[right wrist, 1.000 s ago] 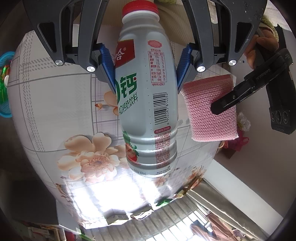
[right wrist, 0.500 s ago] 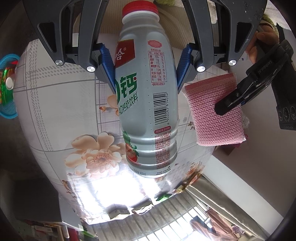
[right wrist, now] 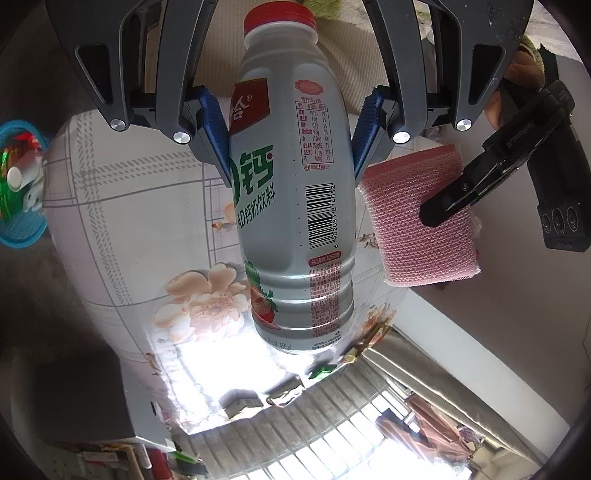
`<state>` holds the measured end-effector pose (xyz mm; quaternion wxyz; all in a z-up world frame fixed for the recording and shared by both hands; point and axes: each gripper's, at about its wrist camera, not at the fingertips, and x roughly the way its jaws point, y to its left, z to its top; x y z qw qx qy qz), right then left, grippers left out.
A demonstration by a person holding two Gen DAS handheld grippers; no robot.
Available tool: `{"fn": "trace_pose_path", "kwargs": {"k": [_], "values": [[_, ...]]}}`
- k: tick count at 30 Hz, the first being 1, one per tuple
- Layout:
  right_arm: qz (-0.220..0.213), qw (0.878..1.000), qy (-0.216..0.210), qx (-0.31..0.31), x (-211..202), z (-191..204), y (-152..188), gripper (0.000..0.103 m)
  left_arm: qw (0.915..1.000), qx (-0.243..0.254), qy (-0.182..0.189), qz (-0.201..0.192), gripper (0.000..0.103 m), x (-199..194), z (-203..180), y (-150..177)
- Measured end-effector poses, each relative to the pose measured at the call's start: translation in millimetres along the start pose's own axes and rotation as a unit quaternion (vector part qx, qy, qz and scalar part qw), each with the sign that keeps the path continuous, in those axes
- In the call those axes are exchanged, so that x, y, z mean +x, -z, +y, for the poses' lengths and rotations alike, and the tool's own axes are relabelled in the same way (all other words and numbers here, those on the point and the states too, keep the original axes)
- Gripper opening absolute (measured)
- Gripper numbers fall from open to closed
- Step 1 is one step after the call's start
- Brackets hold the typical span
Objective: Collect trash
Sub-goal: 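Carry the bottle and pad to the blue wastebasket and open both grippers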
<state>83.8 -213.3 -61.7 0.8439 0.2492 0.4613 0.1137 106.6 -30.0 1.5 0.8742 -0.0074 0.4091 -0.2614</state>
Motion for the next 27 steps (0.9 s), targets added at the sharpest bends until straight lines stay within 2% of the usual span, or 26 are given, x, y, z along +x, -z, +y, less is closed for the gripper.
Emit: {"fn": "trace_pose_path", "kwargs": {"k": [5, 9, 11, 16, 20, 23, 27], "values": [[-0.039, 0.998, -0.010, 0.042, -35.0, -29.9, 11.1, 0.056, 0.9980, 0.027, 0.053, 0.019, 0.037, 13.8, -36.2, -11.9], [-0.088, 0.990, 0.015, 0.111, -77.7, -86.7, 26.0, 0.056, 0.9898, 0.060, 0.117, 0.056, 0.037, 42.6, -88.5, -25.4], [-0.112, 0.979, 0.024, 0.169, -97.9, -126.3, 38.8, 0.056, 0.9844, 0.076, 0.137, 0.080, 0.037, 62.9, -116.9, -29.5], [-0.138, 0.930, 0.025, 0.339, -126.0, -232.2, 91.8, 0.056, 0.9633, 0.118, 0.184, 0.156, 0.038, 132.1, -200.6, -31.4], [-0.136, 0.897, 0.009, 0.420, -118.0, -287.0, 114.6, 0.056, 0.9498, 0.146, 0.177, 0.213, 0.038, 199.6, -258.2, -21.9], [-0.136, 0.880, 0.004, 0.454, -107.7, -323.0, 112.8, 0.056, 0.9428, 0.169, 0.156, 0.241, 0.038, 246.7, -293.1, -15.3], [-0.145, 0.867, -0.009, 0.476, -91.5, -370.3, 82.9, 0.060, 0.9333, 0.190, 0.152, 0.264, 0.041, 298.3, -334.3, -20.4]]}}
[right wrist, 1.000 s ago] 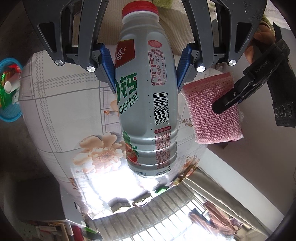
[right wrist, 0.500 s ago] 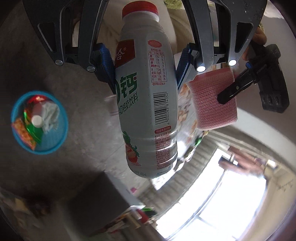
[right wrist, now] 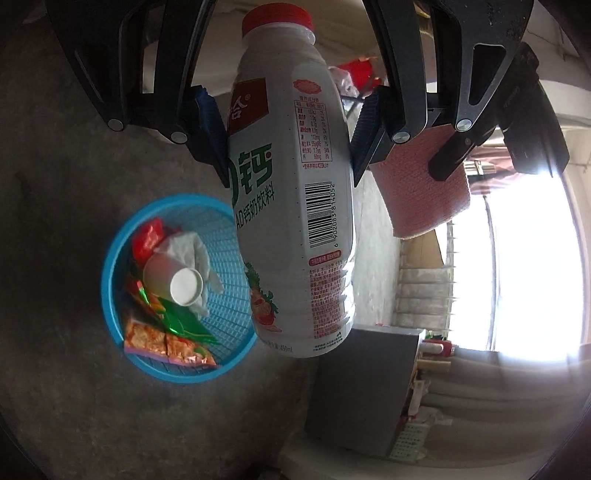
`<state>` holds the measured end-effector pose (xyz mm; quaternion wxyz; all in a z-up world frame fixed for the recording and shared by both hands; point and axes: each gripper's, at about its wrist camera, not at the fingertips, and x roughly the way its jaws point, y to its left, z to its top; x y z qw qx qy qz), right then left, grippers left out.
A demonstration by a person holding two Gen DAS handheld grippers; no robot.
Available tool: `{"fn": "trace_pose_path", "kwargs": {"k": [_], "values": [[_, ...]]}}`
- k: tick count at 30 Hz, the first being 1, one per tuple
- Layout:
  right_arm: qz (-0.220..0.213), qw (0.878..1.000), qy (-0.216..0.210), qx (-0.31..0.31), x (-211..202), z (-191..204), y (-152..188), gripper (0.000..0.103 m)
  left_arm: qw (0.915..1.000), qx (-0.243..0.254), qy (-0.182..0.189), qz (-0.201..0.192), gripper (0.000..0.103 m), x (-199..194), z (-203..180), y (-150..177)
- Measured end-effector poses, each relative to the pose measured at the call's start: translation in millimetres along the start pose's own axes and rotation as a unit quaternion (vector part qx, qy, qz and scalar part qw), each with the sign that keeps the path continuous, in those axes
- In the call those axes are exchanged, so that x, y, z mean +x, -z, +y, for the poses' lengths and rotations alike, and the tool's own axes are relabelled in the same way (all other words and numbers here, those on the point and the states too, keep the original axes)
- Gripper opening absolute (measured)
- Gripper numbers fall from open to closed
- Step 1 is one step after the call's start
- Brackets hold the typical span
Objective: Collect trash
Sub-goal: 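Carry the bottle and pad to the blue wastebasket and open both grippers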
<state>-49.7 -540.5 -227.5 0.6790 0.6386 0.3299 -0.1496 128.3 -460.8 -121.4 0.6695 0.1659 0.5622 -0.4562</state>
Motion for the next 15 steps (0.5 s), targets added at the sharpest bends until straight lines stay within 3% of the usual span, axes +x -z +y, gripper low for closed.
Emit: {"fn": "trace_pose_path", "kwargs": {"k": [2, 3, 5, 8, 15], "values": [[0.000, 1.000, -0.006, 0.011, 19.7, -7.6, -22.5, 0.075, 0.9997, 0.019, -0.009, 0.015, 0.064, 21.5, -6.4, -18.9], [-0.002, 1.000, -0.003, 0.017, 30.6, -14.2, -34.6, 0.079, 0.9993, 0.022, -0.027, 0.016, 0.068, 30.8, -7.4, -26.4], [0.004, 0.999, 0.009, 0.039, 47.8, -30.1, -49.5, 0.078, 0.9987, 0.012, -0.044, 0.023, 0.068, 42.8, -6.3, -31.9], [0.006, 0.997, -0.004, 0.079, 52.8, -49.0, -49.4, 0.078, 0.9992, -0.012, -0.021, 0.033, 0.068, 43.0, 0.2, -26.1], [-0.010, 0.999, 0.015, 0.030, 14.1, -47.3, -7.9, 0.078, 1.0000, 0.003, -0.008, 0.004, 0.068, 4.2, 5.1, 6.0]]}}
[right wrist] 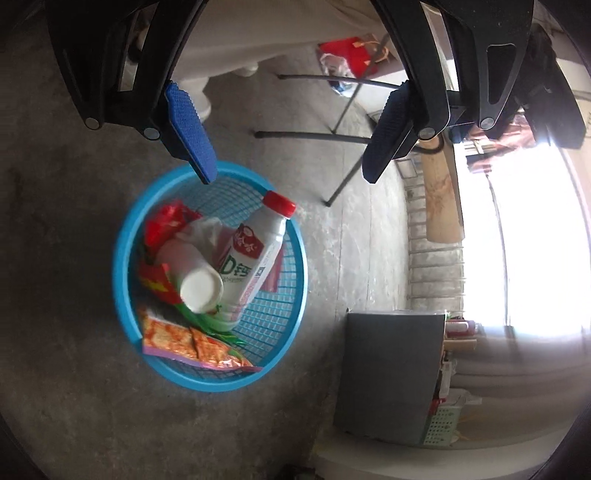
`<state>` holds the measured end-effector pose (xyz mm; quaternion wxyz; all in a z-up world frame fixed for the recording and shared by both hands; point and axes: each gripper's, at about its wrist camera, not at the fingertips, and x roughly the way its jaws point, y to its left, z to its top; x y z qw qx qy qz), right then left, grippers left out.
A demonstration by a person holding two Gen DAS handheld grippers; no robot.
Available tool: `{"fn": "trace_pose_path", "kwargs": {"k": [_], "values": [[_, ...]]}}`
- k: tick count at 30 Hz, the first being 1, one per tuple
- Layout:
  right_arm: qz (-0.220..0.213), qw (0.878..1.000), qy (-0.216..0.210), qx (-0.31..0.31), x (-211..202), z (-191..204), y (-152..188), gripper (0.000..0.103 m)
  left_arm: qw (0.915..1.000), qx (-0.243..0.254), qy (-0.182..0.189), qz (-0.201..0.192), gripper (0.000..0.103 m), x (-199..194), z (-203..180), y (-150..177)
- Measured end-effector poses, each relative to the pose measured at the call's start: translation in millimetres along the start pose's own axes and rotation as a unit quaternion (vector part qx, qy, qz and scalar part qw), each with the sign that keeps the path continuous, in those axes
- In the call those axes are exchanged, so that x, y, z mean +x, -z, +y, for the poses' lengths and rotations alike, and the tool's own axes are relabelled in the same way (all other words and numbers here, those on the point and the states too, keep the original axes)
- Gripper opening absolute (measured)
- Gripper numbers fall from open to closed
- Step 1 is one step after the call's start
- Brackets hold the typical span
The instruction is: Collect trash
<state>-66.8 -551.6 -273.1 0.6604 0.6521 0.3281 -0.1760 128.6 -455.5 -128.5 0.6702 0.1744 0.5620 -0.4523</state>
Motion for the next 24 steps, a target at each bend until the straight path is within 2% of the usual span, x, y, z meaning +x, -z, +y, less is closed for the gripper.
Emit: {"fn": "trace_pose_path", "kwargs": {"k": [4, 7, 10, 11, 13, 17, 22, 24], "values": [[-0.015, 0.999, 0.032, -0.042, -30.2, 6.1, 27.6, 0.078, 0.9994, 0.010, 0.001, -0.033, 0.069, -32.9, -3.9, 23.0], [-0.031, 0.993, 0.058, -0.093, -48.4, 27.1, 53.6, 0.078, 0.9975, 0.008, 0.006, -0.070, 0.072, -68.2, -3.0, 42.9], [-0.053, 0.979, 0.078, -0.179, -67.0, 64.7, 82.3, 0.081, 0.9912, -0.009, 0.017, -0.131, 0.087, -118.0, 2.8, 74.4], [-0.062, 0.972, 0.082, -0.211, -74.2, 78.7, 94.4, 0.083, 0.9882, -0.014, 0.014, -0.152, 0.092, -133.2, 3.8, 84.3], [-0.081, 0.953, 0.090, -0.277, -86.0, 108.5, 117.7, 0.087, 0.9805, -0.021, 0.000, -0.196, 0.097, -166.4, 6.3, 107.6], [-0.129, 0.909, 0.083, -0.388, -110.4, 163.9, 168.5, 0.095, 0.9644, -0.030, -0.037, -0.260, 0.097, -220.7, 14.0, 154.9], [-0.212, 0.848, 0.081, -0.480, -132.0, 205.1, 235.3, 0.095, 0.9435, -0.078, -0.117, -0.300, 0.097, -264.7, 23.4, 211.1], [-0.242, 0.828, 0.093, -0.498, -135.7, 214.5, 254.2, 0.095, 0.9280, -0.103, -0.167, -0.317, 0.097, -276.9, 27.0, 236.0]]}}
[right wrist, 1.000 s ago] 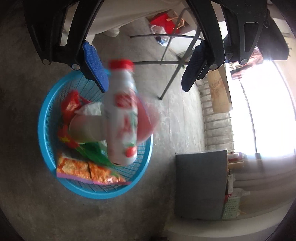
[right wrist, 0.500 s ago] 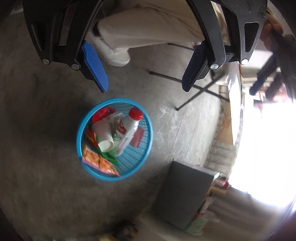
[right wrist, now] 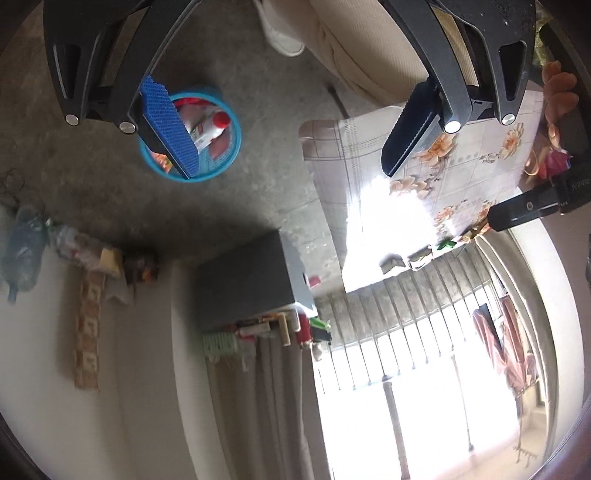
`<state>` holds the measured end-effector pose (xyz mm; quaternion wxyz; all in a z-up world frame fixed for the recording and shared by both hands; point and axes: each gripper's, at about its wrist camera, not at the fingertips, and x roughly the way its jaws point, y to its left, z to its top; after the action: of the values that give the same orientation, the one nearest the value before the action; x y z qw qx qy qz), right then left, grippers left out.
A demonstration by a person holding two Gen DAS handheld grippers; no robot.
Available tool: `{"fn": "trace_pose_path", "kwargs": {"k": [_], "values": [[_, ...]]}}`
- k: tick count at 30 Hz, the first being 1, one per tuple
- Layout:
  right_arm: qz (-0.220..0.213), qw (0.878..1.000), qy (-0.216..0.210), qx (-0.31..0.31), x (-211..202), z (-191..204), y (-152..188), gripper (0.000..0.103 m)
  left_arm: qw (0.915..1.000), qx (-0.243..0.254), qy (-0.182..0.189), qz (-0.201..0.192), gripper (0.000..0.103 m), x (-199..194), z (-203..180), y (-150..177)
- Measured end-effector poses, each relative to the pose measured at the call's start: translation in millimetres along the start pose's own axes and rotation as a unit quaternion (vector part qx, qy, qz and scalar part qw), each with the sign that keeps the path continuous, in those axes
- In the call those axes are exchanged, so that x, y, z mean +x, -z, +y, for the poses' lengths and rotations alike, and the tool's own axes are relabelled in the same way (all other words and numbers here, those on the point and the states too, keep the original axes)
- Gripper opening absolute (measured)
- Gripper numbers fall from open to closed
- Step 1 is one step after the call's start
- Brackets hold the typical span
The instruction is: Collect trash
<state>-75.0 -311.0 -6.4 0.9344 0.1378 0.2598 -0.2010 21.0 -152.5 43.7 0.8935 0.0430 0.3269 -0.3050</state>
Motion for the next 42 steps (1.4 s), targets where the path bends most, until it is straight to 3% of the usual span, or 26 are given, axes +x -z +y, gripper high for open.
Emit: {"fn": "trace_pose_path", "kwargs": {"k": [5, 7, 10, 14, 20, 24, 30, 42], "values": [[-0.048, 0.998, -0.009, -0.038, -22.1, 32.5, 10.8, 0.095, 0.9918, 0.000, -0.124, -0.030, 0.097, -34.2, 26.4, 26.8], [-0.023, 0.999, -0.010, -0.036, -18.1, 38.9, 11.1, 0.095, 0.9888, -0.003, -0.147, -0.029, 0.097, -45.4, 38.3, 36.4], [0.030, 0.997, 0.025, -0.063, -4.8, 49.4, 17.4, 0.095, 0.9881, -0.015, -0.152, -0.017, 0.097, -51.9, 53.6, 47.0], [0.058, 0.990, 0.076, -0.107, 1.3, 66.4, 34.8, 0.095, 0.9815, -0.068, -0.179, 0.013, 0.097, -48.1, 69.2, 58.0], [0.117, 0.984, 0.059, -0.118, 8.8, 86.8, 61.3, 0.095, 0.9736, -0.084, -0.204, 0.059, 0.097, -33.4, 69.6, 80.8], [0.116, 0.985, 0.058, -0.114, 7.8, 88.7, 62.6, 0.095, 0.9697, -0.083, -0.214, 0.085, 0.097, -29.5, 72.5, 89.8], [0.108, 0.985, 0.064, -0.121, 6.0, 90.8, 58.9, 0.095, 0.9649, -0.099, -0.234, 0.067, 0.097, -37.6, 78.3, 83.6], [0.105, 0.985, 0.069, -0.117, 2.2, 91.0, 58.0, 0.095, 0.9621, -0.084, -0.248, 0.075, 0.097, -36.9, 74.6, 82.1]]}}
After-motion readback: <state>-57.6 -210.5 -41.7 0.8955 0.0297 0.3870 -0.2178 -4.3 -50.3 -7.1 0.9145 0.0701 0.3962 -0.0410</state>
